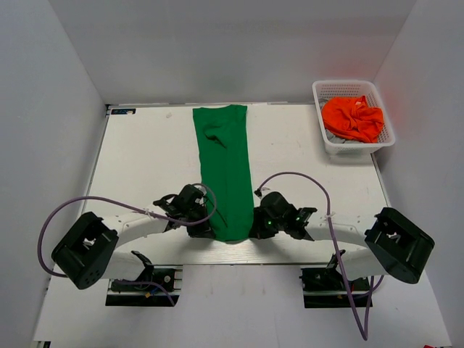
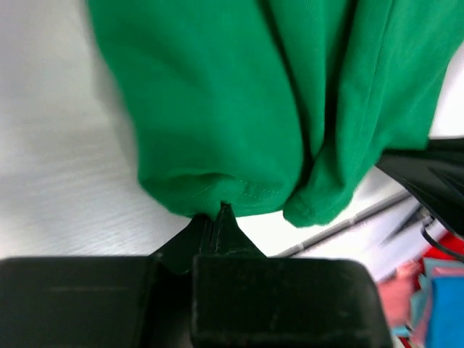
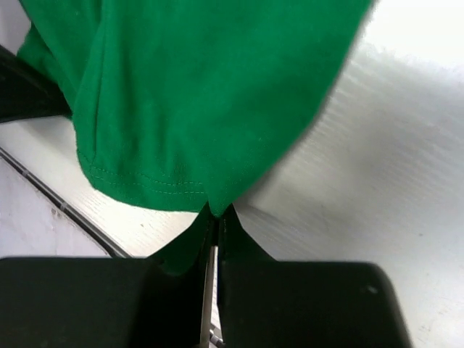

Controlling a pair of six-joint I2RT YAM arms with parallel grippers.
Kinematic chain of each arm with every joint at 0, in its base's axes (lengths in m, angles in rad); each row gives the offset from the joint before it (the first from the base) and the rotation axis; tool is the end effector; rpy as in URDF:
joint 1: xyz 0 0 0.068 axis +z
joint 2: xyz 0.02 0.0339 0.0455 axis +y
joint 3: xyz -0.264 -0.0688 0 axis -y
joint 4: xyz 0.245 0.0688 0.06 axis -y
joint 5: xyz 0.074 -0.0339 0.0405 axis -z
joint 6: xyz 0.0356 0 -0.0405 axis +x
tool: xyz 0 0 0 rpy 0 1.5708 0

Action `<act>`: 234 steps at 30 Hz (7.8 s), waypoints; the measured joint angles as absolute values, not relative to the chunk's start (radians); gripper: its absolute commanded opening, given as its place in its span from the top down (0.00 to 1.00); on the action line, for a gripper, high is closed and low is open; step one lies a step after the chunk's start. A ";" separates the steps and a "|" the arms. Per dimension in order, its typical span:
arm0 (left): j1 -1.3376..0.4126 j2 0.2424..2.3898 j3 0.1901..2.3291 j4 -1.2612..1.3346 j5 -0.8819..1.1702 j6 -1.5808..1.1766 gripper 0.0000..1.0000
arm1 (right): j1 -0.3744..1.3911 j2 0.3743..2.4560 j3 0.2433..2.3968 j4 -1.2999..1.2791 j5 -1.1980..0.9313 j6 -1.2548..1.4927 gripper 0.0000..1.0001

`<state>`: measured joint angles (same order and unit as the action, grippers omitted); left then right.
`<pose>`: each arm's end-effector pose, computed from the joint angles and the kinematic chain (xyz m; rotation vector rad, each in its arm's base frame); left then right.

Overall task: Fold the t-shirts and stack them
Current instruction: Grab the bottom of the folded rectangular tshirt with both arms, then fold the folded rectangular tshirt in 1/3 of the way, then grab one side of the 2/3 rectangular tshirt with both arms, then fold the long partially folded tshirt into a neat square, then smooth out wrinkles on the folded tshirt

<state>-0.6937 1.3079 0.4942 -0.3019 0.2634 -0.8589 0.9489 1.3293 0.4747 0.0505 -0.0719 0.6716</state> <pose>0.1562 -0.1420 0.1342 -0.1509 2.9034 -0.7462 0.1371 0.1957 0.1456 -0.3883 2.5157 0.8067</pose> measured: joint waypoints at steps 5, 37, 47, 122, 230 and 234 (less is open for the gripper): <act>-0.696 1.291 0.533 -0.360 0.150 -0.824 1.00 | 0.949 1.328 0.532 -0.008 -0.021 0.641 1.00; -0.574 1.611 1.153 -0.419 -0.399 -0.779 1.00 | 0.734 1.697 1.243 -0.157 0.278 0.432 1.00; -0.512 1.733 1.254 -0.383 -0.385 -0.737 1.00 | 0.664 1.837 1.358 -0.155 0.199 0.392 1.00; -0.490 1.240 0.778 -0.519 0.313 -0.665 1.00 | 0.580 1.339 0.860 -0.305 -0.378 0.484 1.00; -0.343 1.840 1.288 -0.239 0.268 -0.490 1.00 | 0.344 1.889 1.285 -0.176 -0.480 0.367 1.00; -0.342 1.726 1.257 -0.233 0.245 -0.492 1.00 | 0.350 1.875 1.284 -0.149 -0.496 0.378 1.00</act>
